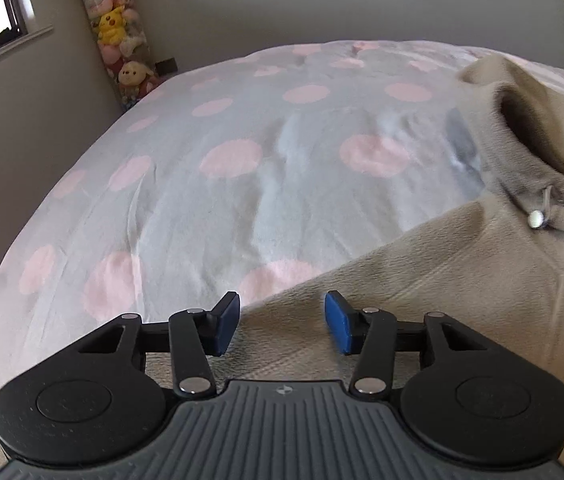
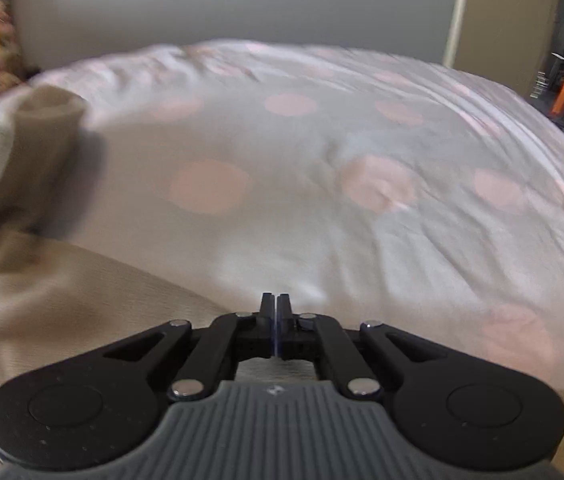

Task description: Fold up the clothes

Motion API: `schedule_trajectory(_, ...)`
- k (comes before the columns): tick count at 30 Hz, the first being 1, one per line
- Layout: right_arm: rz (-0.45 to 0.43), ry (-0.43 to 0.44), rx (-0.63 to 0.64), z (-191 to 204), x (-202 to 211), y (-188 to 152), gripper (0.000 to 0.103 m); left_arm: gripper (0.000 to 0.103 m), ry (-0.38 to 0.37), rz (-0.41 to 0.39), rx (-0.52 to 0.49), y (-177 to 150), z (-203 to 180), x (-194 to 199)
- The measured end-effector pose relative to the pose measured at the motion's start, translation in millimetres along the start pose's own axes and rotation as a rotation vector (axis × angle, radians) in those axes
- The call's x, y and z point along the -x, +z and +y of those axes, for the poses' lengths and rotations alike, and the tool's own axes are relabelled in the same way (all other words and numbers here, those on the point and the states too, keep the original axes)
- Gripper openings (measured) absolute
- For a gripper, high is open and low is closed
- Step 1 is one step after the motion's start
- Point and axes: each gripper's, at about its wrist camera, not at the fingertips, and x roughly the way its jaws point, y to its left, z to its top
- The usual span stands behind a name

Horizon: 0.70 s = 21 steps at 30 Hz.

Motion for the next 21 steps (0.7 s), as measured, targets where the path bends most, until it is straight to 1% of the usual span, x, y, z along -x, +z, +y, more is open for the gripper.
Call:
schedule_trajectory(2,-0.035,0.081,0.032,19,13,1,0.005,0.046,-0.05,-0.04,-0.007,-1,-16,12)
schedule_trajectory(6,-0.064,0.23,0.082,73,20,2,0.006,0.043,-0.229,-0.098,-0.021,9,-67,28)
schedule_trajectory(7,-0.07,0.266,0.096,88,20,2,0.007,0.043,-0.266,-0.11,-0.033,14,-81,28)
schedule_trajectory(8,-0.08,0.289,0.117,102,20,3,0.007,0.041,-0.287,-0.123,-0.048,18,-94,28)
schedule_trajectory(9,-0.089,0.309,0.141,115,19,3,0.008,0.041,-0.296,-0.128,-0.063,22,-107,26)
schedule_trajectory(10,-0.099,0.329,0.165,129,17,3,0.011,0.039,-0.304,-0.118,-0.067,25,-116,20)
schedule_trajectory(12,-0.085,0.353,0.16,145,6,4,0.011,0.032,-0.31,-0.081,-0.068,30,-132,4)
schedule_trajectory(14,-0.055,0.344,0.154,152,-13,2,0.011,0.029,-0.288,-0.031,-0.031,31,-135,-16)
schedule_trajectory(15,-0.037,0.33,0.153,154,-22,0,0.011,0.028,-0.298,-0.015,-0.002,30,-131,-25)
schedule_trajectory(16,-0.016,0.316,0.152,155,-32,-2,0.007,0.027,-0.307,0.001,0.027,29,-127,-35)
schedule_trajectory(17,-0.003,0.311,0.145,154,-40,-5,0.005,0.027,-0.321,0.001,0.046,28,-124,-40)
schedule_trajectory(18,-0.009,0.313,0.131,152,-46,-6,0.002,0.027,-0.328,-0.005,0.051,27,-123,-43)
schedule_trajectory(19,-0.018,0.318,0.117,150,-51,-7,0.0,0.027,-0.323,-0.016,0.033,25,-125,-44)
schedule_trajectory(21,-0.017,0.329,0.081,148,-60,-6,0.0,0.027,-0.311,-0.041,0.0,21,-129,-44)
